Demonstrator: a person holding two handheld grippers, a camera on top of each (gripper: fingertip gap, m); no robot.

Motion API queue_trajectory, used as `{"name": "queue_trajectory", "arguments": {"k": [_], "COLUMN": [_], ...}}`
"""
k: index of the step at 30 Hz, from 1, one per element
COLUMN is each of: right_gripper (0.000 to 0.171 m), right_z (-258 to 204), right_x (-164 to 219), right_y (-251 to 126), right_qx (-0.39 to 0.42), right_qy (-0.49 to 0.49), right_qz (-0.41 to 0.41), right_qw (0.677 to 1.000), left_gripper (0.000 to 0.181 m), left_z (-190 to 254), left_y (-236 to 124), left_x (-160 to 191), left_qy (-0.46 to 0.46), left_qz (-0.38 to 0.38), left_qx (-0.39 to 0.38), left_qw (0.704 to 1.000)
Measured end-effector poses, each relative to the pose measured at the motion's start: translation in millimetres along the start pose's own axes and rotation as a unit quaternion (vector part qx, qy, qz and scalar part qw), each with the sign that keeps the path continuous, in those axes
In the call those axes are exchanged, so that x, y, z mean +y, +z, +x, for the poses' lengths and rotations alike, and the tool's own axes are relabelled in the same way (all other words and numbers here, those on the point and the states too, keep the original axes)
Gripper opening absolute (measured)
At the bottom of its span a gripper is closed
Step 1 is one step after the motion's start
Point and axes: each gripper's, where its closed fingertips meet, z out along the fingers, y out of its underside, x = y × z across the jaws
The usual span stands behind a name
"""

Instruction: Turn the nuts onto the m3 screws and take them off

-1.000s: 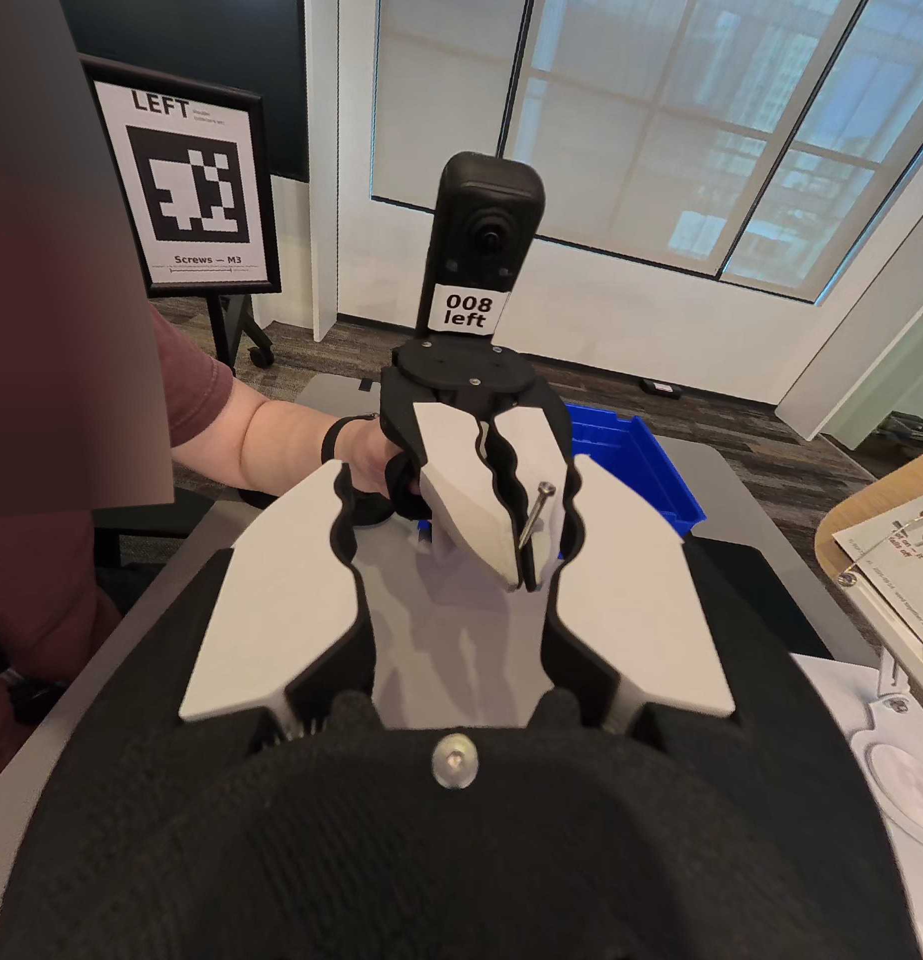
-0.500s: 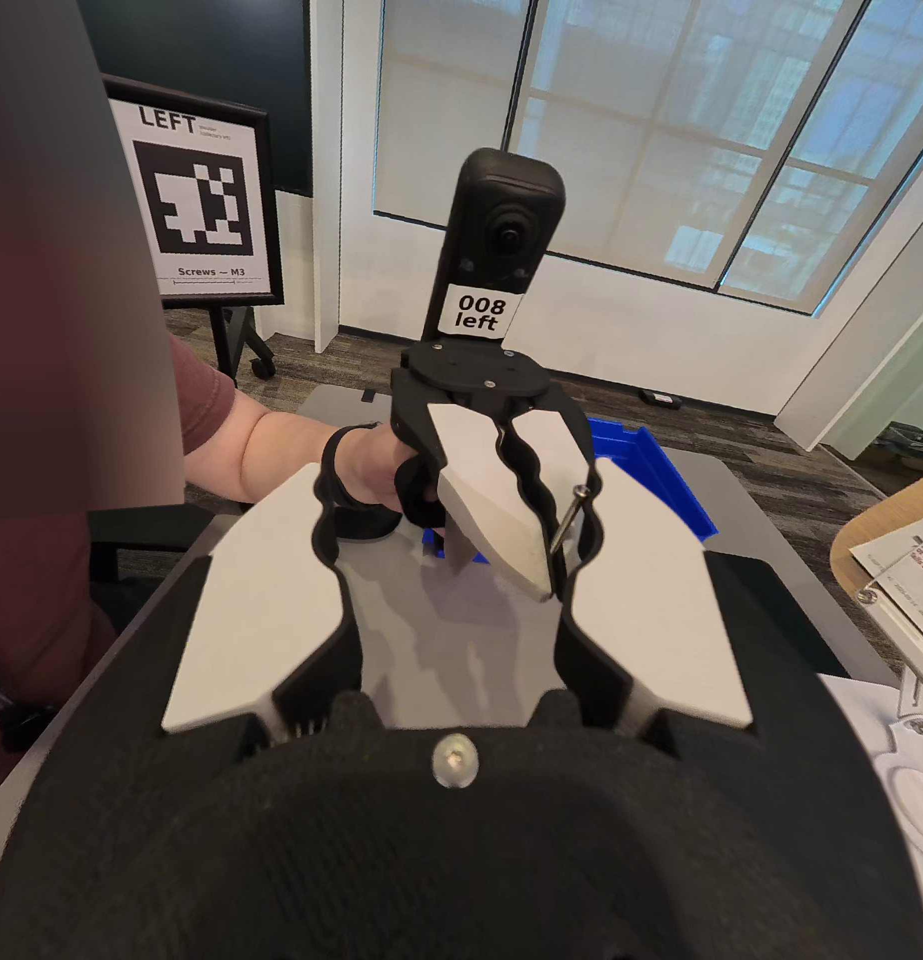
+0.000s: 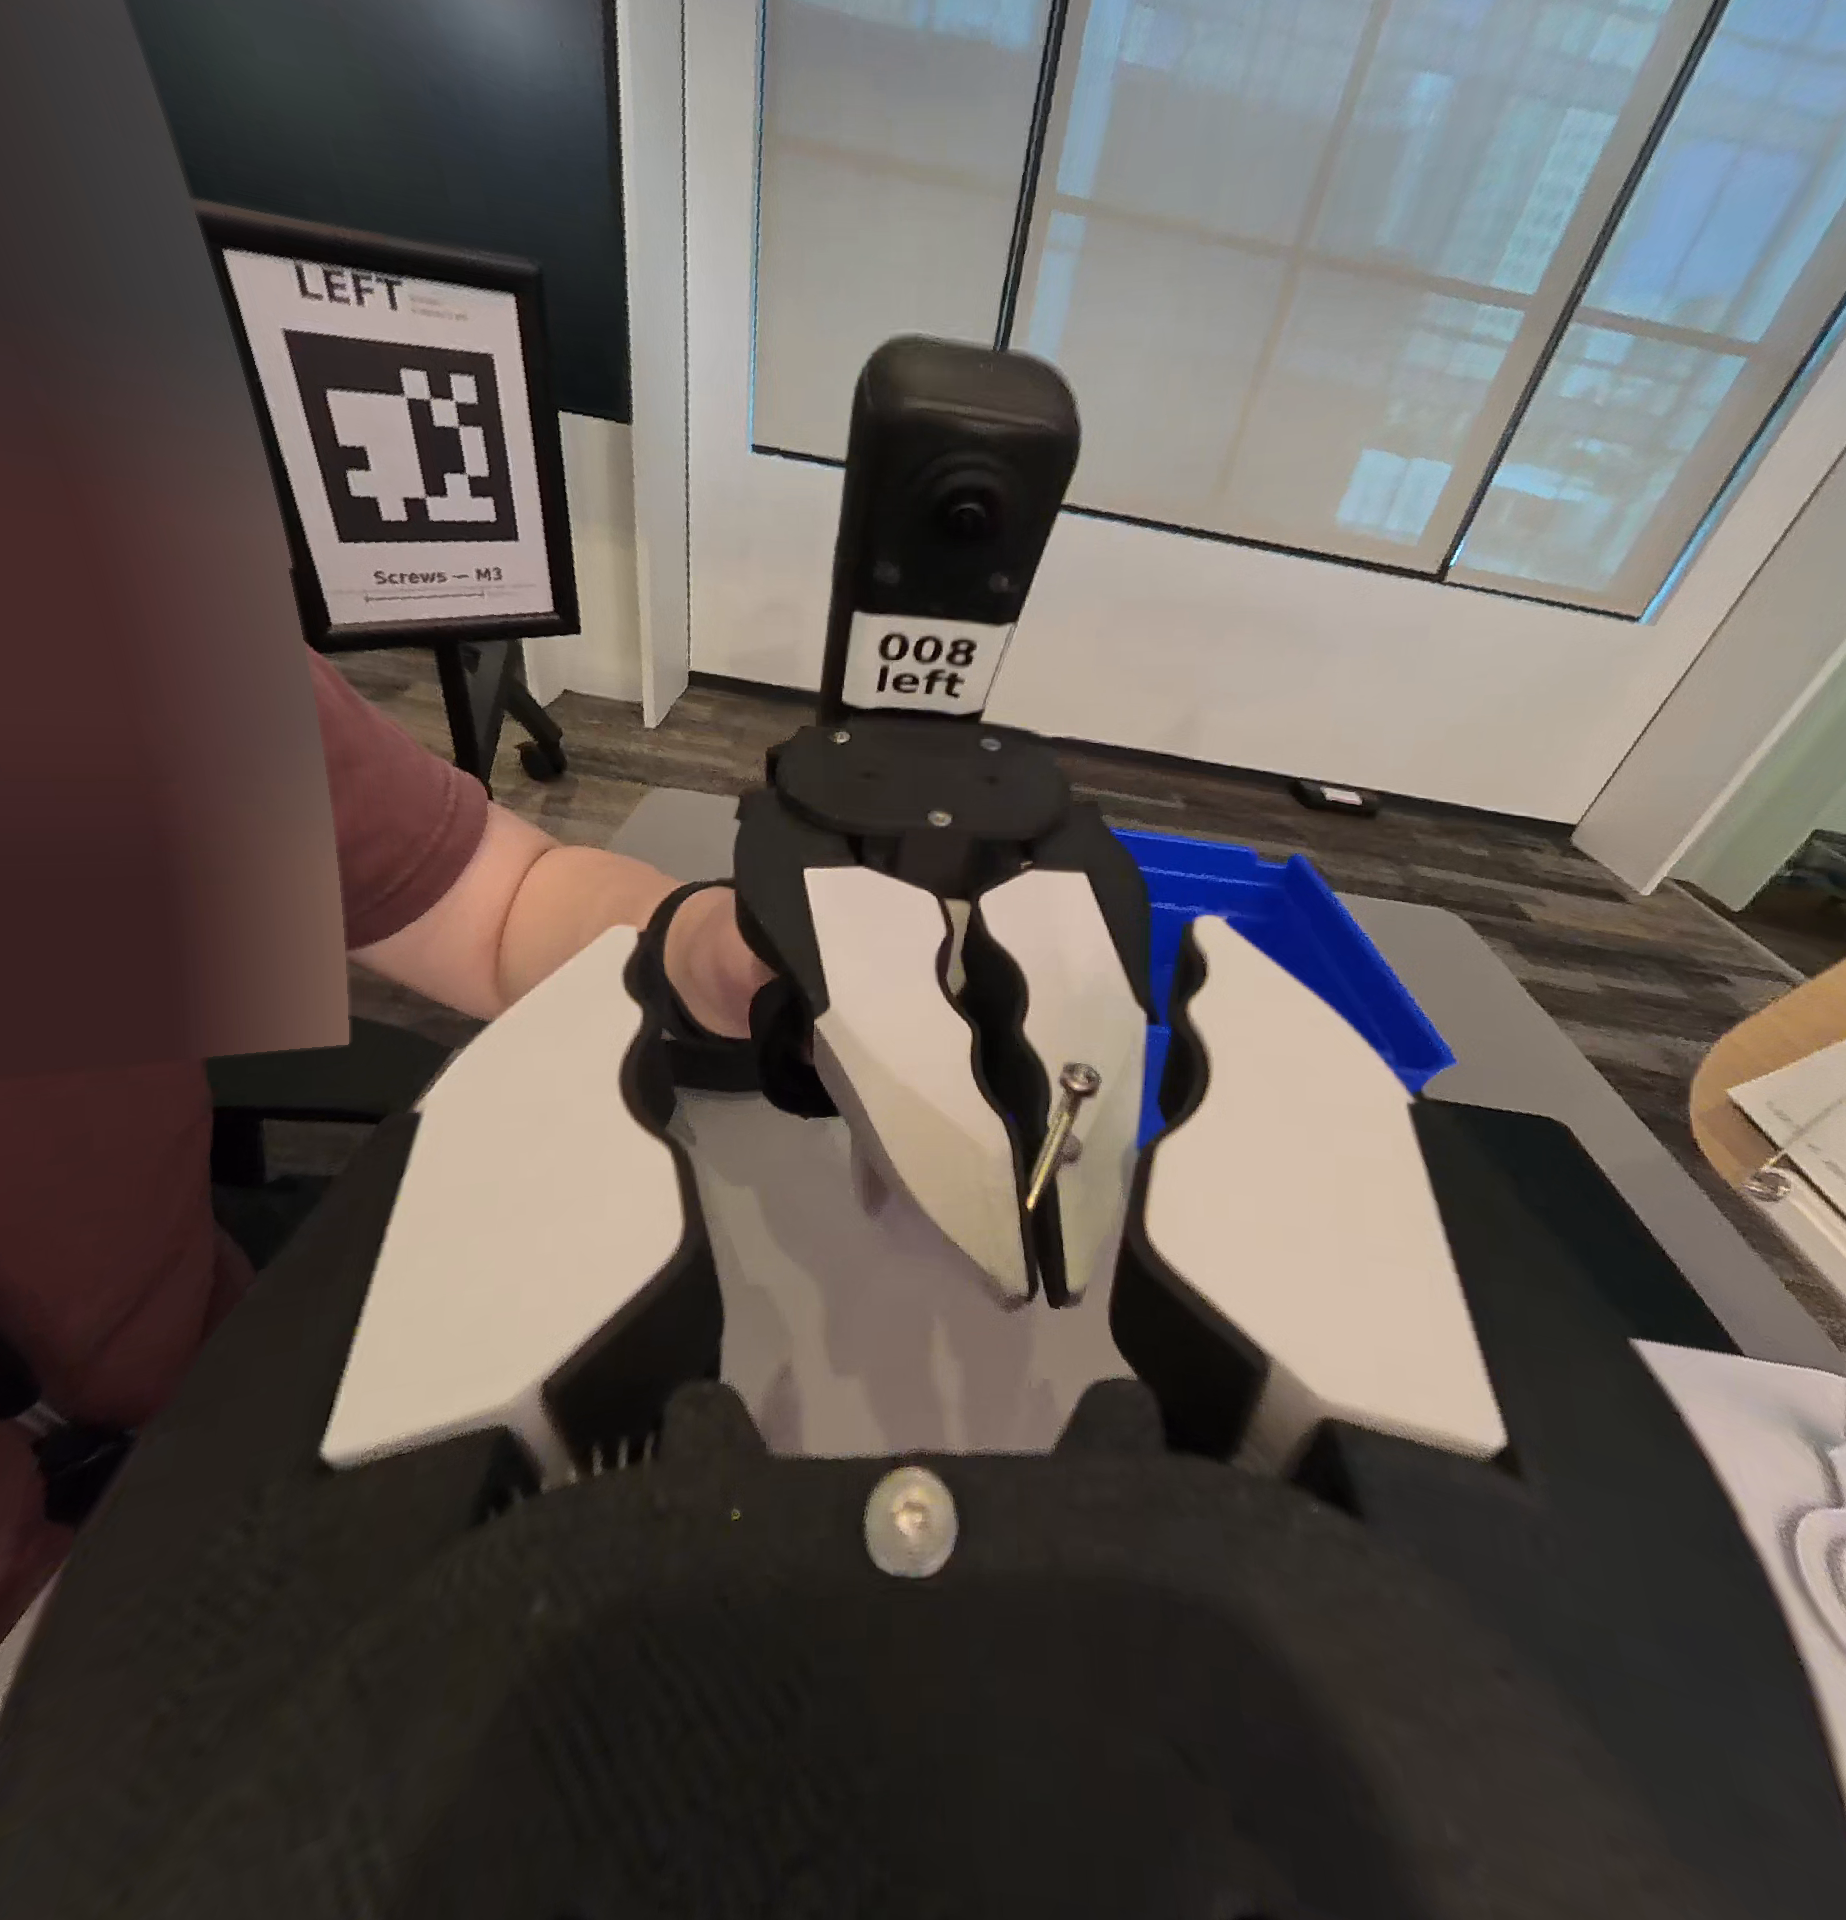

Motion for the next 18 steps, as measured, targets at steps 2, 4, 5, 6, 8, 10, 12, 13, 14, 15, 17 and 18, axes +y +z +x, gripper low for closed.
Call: {"name": "queue_trajectory", "arguments": {"k": [2, 4, 5, 6, 8, 10, 12, 13, 14, 15, 17, 18], "right_gripper": [0.094, 0.095, 0.095, 0.098, 0.098, 0.096, 0.095, 0.095, 0.096, 0.096, 0.096, 0.096], "right_z": [-2, -3, -3, -2, 0, 2, 4, 5, 5, 4, 0, -1], "right_x": [4, 4, 3, 2, -2, -4, -5, -5, -5, -3, 1, 4], "right_y": [3, 3, 1, -1, -6, -11, -12, -10, -8, -5, 1, 3], "right_qx": [0.000, 0.002, 0.005, 0.010, 0.017, 0.020, 0.025, 0.026, 0.025, 0.022, 0.010, 0.006], "right_qy": [-0.013, -0.023, -0.024, -0.025, -0.030, -0.027, -0.021, -0.018, -0.015, -0.013, -0.009, -0.011], "right_qz": [-0.014, -0.020, -0.021, -0.022, -0.020, -0.018, -0.012, -0.008, -0.005, -0.004, -0.011, -0.015], "right_qw": [1.000, 1.000, 0.999, 0.999, 0.999, 0.999, 0.999, 0.999, 1.000, 1.000, 1.000, 1.000], "left_gripper": [0.002, 0.002, 0.002, 0.002, 0.002, 0.002, 0.002, 0.003, 0.003, 0.003, 0.003, 0.002], "left_z": [-3, -8, -12, -16, -21, -23, -18, -14, -9, -6, 0, 0], "left_y": [-2, -7, -9, -12, -17, -20, -17, -14, -11, -8, -4, -3], "left_x": [-2, -4, -5, -7, -10, -11, -10, -8, -5, -3, 0, 0], "left_qy": [-0.008, -0.016, -0.017, -0.018, -0.022, -0.023, -0.023, -0.019, -0.013, -0.007, 0.002, 0.003], "left_qz": [0.005, 0.006, 0.008, 0.012, 0.015, 0.017, 0.011, 0.006, -0.002, -0.008, -0.016, -0.016], "left_qx": [-0.004, -0.008, -0.015, -0.020, -0.027, -0.028, -0.017, -0.012, -0.005, -0.001, 0.004, 0.004], "left_qw": [1.000, 1.000, 1.000, 1.000, 0.999, 0.999, 1.000, 1.000, 1.000, 1.000, 1.000, 1.000]}}
